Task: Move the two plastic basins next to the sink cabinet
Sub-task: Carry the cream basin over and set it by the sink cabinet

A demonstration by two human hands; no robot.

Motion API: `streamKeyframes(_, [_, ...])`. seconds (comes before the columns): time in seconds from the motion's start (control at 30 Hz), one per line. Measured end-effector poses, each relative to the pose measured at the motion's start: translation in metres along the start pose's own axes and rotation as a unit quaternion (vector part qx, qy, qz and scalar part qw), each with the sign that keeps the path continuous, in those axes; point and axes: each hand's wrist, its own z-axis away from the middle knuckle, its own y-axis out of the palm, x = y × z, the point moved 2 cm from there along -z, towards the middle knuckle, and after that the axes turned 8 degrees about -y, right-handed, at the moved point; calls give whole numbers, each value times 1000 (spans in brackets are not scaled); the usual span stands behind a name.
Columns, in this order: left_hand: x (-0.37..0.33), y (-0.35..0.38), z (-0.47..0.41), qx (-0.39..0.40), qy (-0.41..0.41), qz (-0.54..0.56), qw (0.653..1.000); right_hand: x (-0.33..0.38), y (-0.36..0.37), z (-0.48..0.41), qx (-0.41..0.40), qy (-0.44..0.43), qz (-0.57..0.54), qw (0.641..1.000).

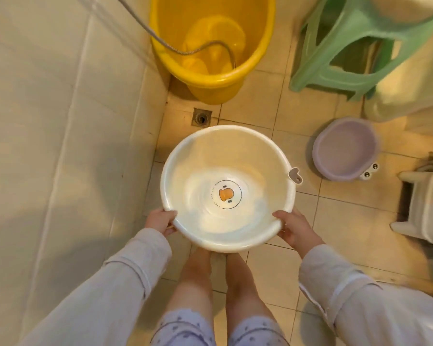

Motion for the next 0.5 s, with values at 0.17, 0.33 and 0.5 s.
streamKeyframes(0.17, [1,-7,90,45,68,3,997,13,-42,85,-2,-47,-49,998])
streamKeyframes(0.33, [20,-11,139,63,130,-28,989,13,-77,136,-10,-95,-71,993])
streamKeyframes(0.5, [30,-5,162,102,132,-10,986,4,-100,162,-14,-147,-101,984])
